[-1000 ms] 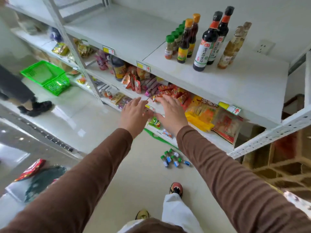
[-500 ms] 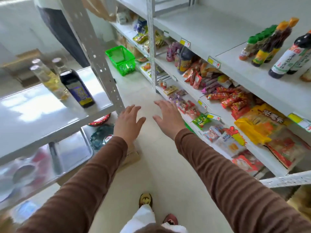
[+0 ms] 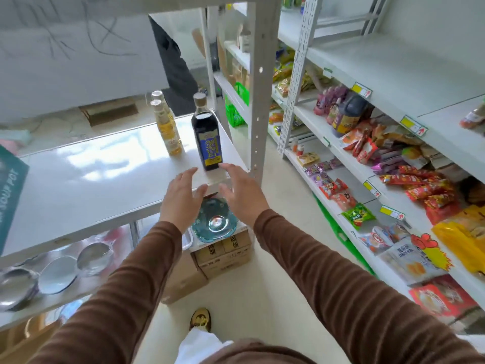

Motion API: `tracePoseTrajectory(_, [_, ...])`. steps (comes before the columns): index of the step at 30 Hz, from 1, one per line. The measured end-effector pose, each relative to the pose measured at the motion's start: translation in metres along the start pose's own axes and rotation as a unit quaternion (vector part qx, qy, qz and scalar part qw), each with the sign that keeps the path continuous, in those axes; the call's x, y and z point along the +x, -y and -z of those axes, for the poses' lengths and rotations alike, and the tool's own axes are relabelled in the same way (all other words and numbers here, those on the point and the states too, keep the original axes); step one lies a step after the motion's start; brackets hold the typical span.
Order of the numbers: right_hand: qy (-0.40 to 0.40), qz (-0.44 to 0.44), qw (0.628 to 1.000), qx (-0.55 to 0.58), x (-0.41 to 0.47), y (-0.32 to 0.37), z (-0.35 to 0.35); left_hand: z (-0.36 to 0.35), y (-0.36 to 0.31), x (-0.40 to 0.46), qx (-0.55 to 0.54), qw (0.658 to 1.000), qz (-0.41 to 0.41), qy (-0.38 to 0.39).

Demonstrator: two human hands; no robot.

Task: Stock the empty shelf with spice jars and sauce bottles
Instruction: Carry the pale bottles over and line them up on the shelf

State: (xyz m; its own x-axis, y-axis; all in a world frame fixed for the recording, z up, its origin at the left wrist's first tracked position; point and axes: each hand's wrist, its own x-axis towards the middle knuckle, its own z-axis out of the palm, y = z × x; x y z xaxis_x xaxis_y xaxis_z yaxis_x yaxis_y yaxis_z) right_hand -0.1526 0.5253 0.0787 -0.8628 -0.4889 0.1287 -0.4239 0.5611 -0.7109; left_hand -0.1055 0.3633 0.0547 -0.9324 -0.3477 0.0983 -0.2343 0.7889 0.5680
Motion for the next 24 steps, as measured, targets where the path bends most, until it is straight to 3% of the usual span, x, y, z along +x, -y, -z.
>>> tracePoseTrajectory(11, [-0.027,-0.103,0.992,0.067,0.141,0.064,-0.132,0.059,0.133,0.119,-0.062,0.998,-0.012,0.019])
tracePoseTrajectory(17, [-0.078,-0.178,0.974,0.117,0.209,0.058,-0.170,0.059,0.172,0.172,-0.105,0.994,0.003,0.027])
tracePoseTrajectory(24, [-0.122,-0.207,0.962,0.130,0.261,0.047,-0.197,0.053,0.195,0.211,-0.115,0.992,0.022,0.050])
